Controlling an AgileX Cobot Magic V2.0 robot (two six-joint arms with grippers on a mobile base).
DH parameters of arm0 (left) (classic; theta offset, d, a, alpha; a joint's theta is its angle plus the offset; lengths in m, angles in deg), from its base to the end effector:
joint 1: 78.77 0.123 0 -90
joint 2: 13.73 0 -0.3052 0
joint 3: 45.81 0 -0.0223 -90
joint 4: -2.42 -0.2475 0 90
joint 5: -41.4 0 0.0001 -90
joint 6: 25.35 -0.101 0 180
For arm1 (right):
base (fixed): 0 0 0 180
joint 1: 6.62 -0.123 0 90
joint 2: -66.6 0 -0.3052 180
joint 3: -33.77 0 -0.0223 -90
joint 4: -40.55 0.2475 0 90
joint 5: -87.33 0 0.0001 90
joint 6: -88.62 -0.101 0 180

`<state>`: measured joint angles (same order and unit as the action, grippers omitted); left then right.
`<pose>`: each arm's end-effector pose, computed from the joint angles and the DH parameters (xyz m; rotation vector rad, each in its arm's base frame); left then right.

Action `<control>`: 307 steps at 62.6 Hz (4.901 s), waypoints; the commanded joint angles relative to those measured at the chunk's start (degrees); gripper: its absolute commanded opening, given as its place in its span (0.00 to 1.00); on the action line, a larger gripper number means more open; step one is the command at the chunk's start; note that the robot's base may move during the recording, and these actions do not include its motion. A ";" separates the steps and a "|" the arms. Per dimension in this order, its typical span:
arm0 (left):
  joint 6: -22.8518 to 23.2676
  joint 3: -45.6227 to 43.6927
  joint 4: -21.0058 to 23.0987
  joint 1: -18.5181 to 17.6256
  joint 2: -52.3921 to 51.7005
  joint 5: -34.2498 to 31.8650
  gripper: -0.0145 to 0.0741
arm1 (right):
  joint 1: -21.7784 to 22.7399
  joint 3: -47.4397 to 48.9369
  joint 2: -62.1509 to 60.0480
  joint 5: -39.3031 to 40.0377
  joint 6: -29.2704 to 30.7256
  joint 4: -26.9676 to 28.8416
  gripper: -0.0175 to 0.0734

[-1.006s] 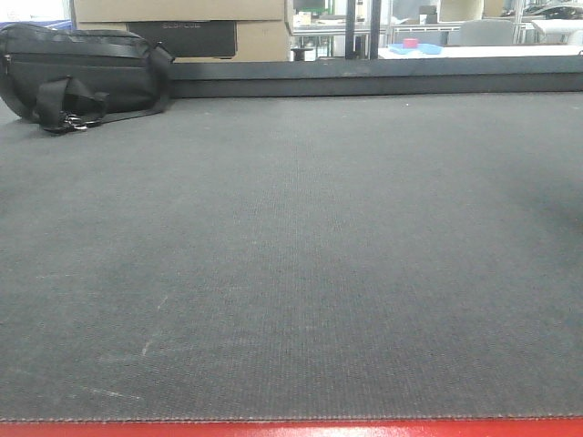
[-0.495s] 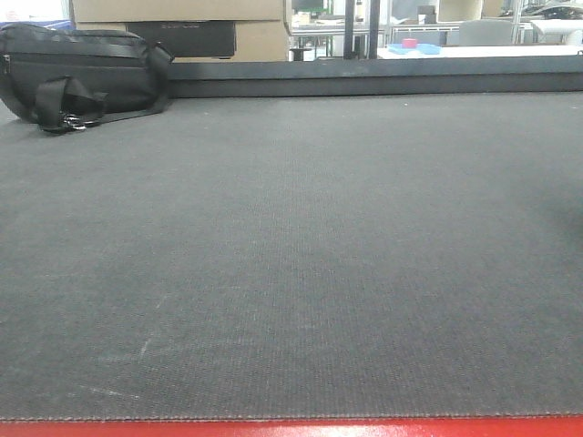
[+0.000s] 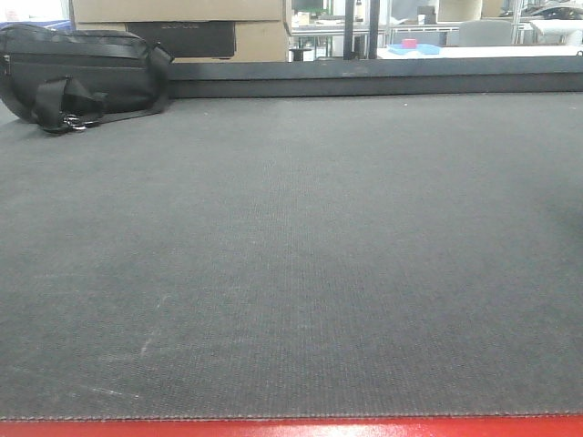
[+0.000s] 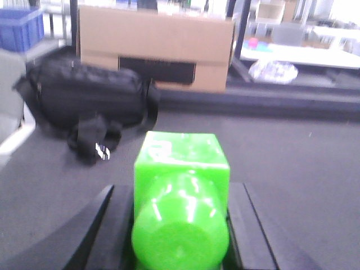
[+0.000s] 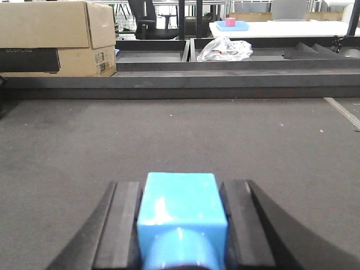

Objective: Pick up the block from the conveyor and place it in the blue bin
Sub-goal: 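Lift both held blocks up off the conveyor belt, then drive the base away from the conveyor toward the blue-bin shelving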

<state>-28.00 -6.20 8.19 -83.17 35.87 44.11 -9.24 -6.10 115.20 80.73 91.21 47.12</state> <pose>0.1498 -0.0120 0.3777 0.0217 1.6049 -0.1055 0.1454 0.0080 0.3719 0.0091 1.6594 0.0978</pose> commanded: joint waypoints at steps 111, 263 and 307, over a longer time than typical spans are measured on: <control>-0.09 6.74 -5.77 5.39 -19.61 7.38 0.04 | 0.20 -7.44 -16.08 0.66 -0.03 -1.33 0.01; -0.09 6.74 -5.77 5.39 -19.83 7.13 0.04 | 0.20 -7.44 -16.08 0.75 -0.03 -1.33 0.01; -0.09 6.74 -5.77 5.39 -19.83 7.13 0.04 | 0.20 -7.44 -16.33 1.07 -0.03 -1.33 0.01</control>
<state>-28.23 0.39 2.42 -78.10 16.26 52.61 -9.24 -13.31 99.18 80.32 91.21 46.29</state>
